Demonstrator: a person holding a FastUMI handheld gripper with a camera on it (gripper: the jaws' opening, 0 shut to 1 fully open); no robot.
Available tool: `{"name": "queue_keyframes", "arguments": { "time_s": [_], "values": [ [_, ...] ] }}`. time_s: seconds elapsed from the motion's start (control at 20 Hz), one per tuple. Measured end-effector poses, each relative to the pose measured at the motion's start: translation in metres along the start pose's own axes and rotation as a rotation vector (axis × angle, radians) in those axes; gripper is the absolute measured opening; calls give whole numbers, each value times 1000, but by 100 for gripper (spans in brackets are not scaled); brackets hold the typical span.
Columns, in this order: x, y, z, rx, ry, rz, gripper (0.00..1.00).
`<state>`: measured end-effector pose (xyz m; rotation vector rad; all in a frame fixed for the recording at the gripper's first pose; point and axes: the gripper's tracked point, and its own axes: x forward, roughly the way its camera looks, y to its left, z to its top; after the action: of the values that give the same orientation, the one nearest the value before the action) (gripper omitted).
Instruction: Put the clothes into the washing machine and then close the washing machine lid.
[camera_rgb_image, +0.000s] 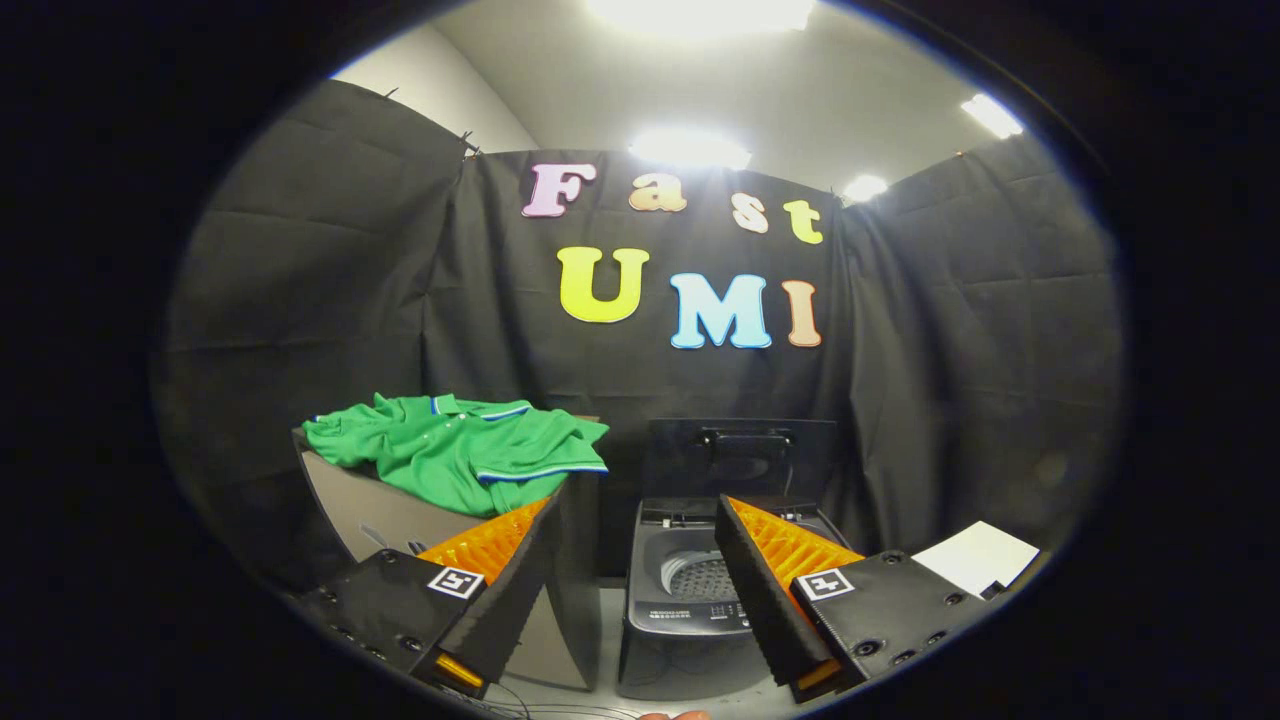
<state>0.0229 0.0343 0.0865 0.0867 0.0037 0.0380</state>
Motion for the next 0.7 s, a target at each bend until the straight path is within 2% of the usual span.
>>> {"name": "queue_keyframes", "arguments": {
  "time_s": [0.45, 0.7],
  "values": [
    [54, 73, 75, 65, 69, 123, 98],
    [88, 111, 93, 64, 132, 164, 98]
  ]
}}
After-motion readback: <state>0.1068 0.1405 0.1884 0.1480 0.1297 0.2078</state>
